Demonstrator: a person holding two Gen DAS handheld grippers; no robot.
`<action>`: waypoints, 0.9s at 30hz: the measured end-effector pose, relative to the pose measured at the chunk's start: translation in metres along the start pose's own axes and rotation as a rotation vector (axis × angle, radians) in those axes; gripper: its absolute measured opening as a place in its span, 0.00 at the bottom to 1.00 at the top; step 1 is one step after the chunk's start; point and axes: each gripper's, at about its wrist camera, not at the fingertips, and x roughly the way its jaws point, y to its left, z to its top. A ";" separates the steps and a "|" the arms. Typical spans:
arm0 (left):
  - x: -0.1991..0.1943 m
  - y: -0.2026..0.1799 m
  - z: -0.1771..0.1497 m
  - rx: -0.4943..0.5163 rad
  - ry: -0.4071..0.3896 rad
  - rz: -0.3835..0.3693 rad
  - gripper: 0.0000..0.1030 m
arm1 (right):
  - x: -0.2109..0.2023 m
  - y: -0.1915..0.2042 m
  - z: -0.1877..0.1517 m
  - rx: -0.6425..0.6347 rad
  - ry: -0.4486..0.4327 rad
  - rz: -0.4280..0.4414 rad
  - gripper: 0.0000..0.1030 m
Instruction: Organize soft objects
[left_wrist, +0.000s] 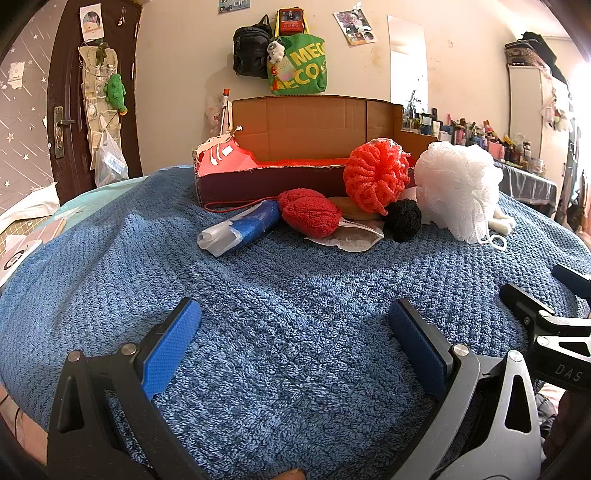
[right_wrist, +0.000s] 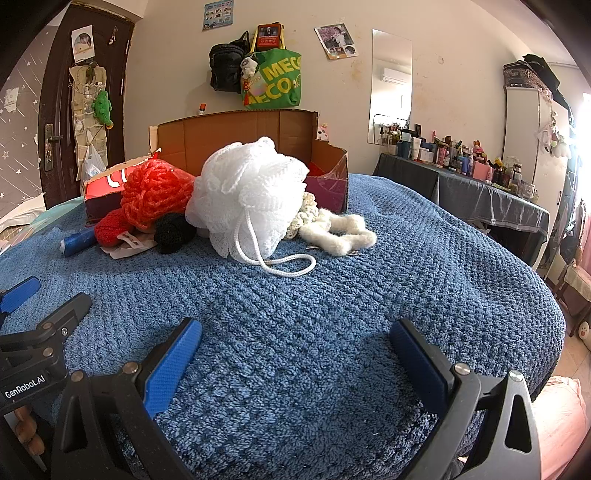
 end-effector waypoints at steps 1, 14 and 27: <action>0.000 0.000 0.000 0.000 0.000 0.000 1.00 | 0.000 0.000 0.000 0.000 0.000 0.000 1.00; 0.000 0.000 0.000 0.000 0.000 0.000 1.00 | 0.000 0.000 0.000 0.000 0.000 0.000 1.00; -0.001 -0.002 0.000 0.005 -0.005 -0.005 1.00 | 0.000 0.000 0.000 -0.001 0.000 0.000 1.00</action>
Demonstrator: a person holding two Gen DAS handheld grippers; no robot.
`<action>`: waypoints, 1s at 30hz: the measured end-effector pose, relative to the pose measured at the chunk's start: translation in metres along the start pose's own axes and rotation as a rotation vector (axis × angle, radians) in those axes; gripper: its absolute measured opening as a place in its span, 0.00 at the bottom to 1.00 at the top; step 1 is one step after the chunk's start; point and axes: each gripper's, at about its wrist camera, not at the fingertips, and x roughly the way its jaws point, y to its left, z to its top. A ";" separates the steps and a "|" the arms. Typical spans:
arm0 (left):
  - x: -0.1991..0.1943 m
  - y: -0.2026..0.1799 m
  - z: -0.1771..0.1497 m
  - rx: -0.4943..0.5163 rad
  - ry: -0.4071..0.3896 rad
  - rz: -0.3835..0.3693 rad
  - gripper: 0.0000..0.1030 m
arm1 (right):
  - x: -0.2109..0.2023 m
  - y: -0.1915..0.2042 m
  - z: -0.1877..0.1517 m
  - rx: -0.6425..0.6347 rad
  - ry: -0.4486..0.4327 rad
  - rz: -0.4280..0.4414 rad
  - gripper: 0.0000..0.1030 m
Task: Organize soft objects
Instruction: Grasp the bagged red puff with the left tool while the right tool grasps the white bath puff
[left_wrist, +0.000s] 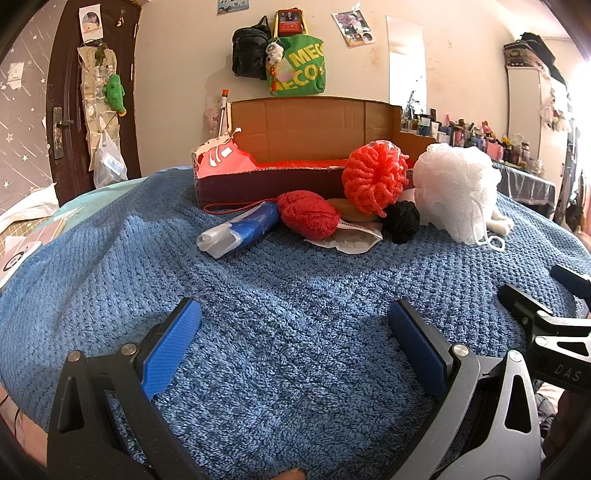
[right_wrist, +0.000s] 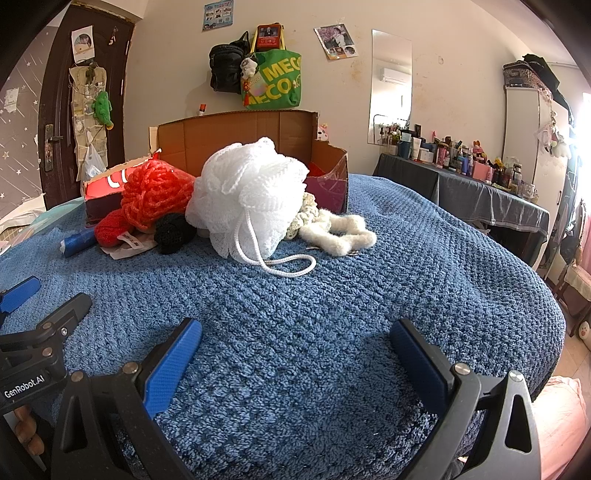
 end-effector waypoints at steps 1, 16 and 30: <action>-0.001 -0.001 0.000 0.005 -0.003 -0.001 1.00 | 0.000 0.001 -0.001 0.000 0.001 0.000 1.00; -0.002 -0.001 0.034 0.009 -0.050 -0.030 1.00 | 0.005 0.001 0.021 0.011 -0.011 0.035 1.00; 0.016 -0.008 0.085 0.068 -0.048 -0.126 1.00 | 0.015 -0.004 0.073 0.000 -0.057 0.082 1.00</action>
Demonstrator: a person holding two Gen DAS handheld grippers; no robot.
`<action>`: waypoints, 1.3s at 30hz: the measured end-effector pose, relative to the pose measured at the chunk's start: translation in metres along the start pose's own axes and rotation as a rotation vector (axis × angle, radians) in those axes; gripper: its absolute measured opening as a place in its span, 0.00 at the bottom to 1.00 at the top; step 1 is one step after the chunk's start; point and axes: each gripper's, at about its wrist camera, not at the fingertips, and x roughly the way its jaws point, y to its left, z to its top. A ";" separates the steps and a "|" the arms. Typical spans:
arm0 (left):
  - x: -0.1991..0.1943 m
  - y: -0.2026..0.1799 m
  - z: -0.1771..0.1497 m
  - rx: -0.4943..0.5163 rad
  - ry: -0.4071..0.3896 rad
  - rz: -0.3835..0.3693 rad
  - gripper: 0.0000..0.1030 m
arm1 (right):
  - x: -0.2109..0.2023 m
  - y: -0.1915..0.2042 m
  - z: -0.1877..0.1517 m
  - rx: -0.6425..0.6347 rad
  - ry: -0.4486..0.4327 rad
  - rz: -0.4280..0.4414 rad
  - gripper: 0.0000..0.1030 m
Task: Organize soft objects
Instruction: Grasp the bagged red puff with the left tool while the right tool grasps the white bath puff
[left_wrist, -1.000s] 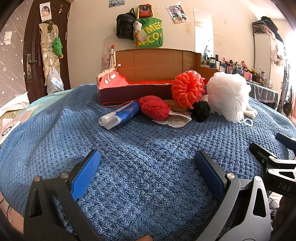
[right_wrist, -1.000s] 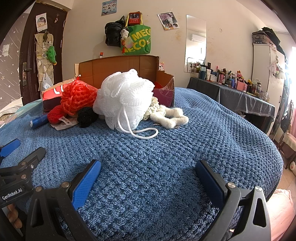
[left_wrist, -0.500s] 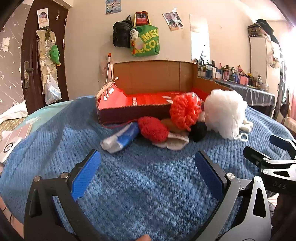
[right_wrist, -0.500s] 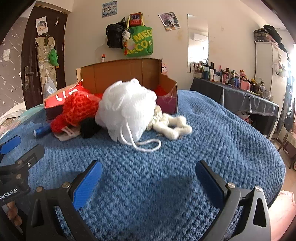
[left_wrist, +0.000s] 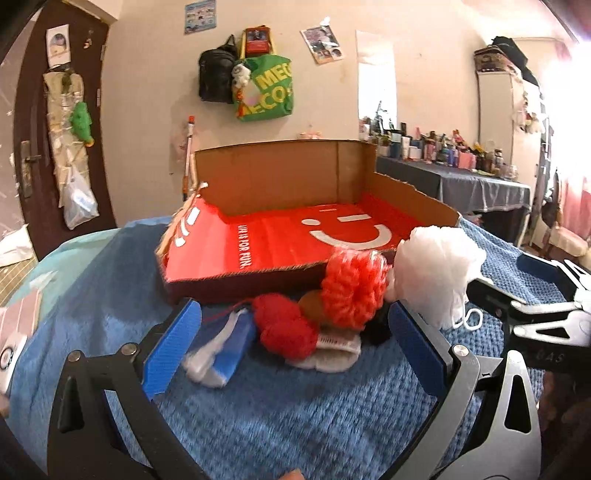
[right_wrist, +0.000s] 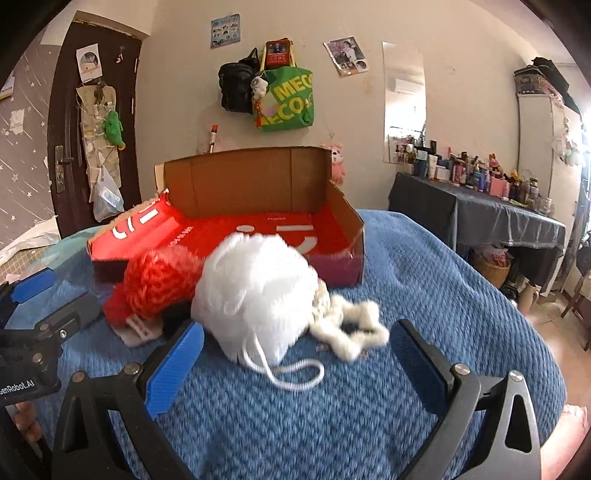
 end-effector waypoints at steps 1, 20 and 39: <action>0.003 0.000 0.003 0.004 0.007 -0.013 1.00 | 0.001 -0.001 0.003 -0.001 -0.001 0.000 1.00; 0.061 -0.020 0.032 0.087 0.188 -0.214 0.84 | 0.056 -0.023 0.040 0.034 0.164 0.298 0.98; 0.061 -0.013 0.038 0.042 0.188 -0.290 0.43 | 0.048 -0.024 0.047 0.048 0.139 0.462 0.42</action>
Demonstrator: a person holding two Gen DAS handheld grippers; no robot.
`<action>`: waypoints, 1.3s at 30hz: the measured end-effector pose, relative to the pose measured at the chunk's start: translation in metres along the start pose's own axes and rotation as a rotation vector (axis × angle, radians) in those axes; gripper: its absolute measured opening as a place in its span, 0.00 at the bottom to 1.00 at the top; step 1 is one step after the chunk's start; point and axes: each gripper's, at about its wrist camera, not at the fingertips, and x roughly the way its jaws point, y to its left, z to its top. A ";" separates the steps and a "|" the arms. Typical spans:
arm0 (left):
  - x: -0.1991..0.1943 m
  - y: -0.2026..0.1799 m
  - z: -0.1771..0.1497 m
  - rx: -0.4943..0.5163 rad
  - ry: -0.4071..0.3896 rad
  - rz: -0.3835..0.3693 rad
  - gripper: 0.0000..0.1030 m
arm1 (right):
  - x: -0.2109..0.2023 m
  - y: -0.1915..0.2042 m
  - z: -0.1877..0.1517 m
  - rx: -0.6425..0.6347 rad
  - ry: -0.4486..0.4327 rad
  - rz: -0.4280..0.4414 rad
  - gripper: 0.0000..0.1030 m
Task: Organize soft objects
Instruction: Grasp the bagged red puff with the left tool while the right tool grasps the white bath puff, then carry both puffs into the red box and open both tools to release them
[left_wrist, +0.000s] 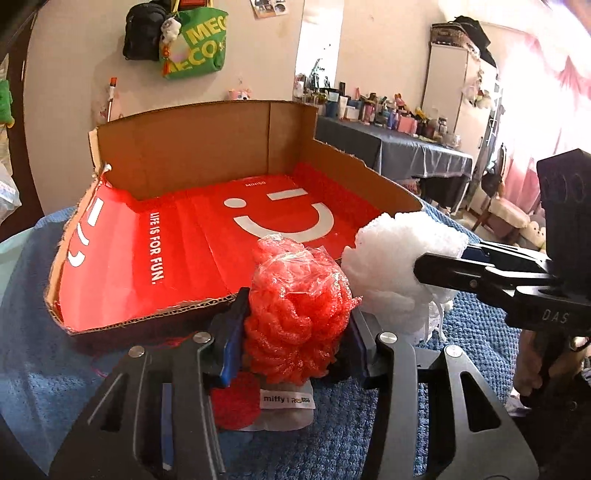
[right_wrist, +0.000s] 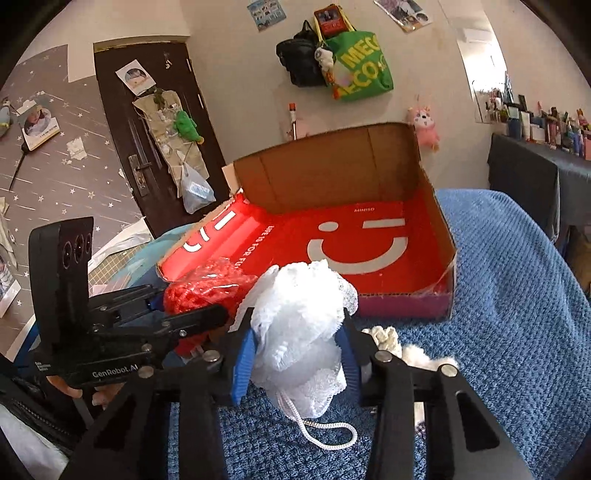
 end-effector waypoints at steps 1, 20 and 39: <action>-0.001 0.000 0.000 0.001 -0.003 0.006 0.43 | -0.001 0.000 0.000 -0.003 0.000 -0.001 0.41; -0.015 0.030 0.039 -0.015 -0.059 0.028 0.43 | -0.010 0.011 0.040 -0.043 -0.098 0.026 0.37; 0.117 0.098 0.142 0.021 0.150 0.098 0.43 | 0.139 -0.021 0.183 -0.082 0.023 -0.121 0.37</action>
